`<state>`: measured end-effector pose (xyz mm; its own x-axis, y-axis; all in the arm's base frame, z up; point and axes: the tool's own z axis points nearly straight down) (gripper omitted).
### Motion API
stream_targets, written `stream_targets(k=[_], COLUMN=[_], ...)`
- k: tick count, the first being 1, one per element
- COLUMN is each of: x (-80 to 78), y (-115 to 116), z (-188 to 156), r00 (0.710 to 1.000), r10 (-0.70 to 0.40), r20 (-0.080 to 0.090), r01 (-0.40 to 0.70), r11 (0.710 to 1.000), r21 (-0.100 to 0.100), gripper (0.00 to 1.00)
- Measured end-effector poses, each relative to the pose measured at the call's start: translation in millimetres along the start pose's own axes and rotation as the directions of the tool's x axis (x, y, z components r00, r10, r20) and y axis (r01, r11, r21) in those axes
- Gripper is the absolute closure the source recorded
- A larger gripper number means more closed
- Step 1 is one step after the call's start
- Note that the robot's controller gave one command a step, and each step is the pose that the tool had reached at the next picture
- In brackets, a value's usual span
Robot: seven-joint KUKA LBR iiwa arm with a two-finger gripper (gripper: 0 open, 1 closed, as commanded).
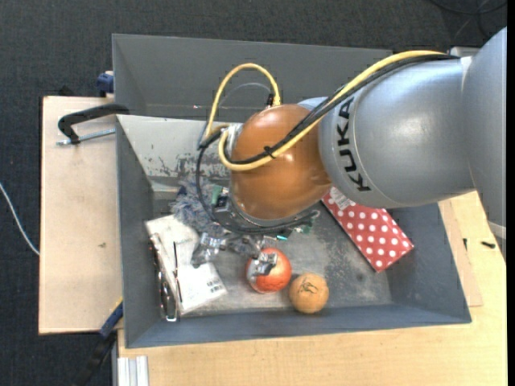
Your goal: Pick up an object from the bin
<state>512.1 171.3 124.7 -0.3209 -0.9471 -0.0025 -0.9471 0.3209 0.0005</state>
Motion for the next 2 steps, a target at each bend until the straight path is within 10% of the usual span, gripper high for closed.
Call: stream_targets(k=[1, 2], x=[63.1, 27.6], y=[-29, -8], z=[-12, 51], r00=[0.999, 0.978], r10=[-0.04, -0.207], r20=[0.0, 0.002], r01=[0.04, 0.207], r11=[0.999, 0.978], r21=[0.001, 0.004], gripper=[0.0, 1.0])
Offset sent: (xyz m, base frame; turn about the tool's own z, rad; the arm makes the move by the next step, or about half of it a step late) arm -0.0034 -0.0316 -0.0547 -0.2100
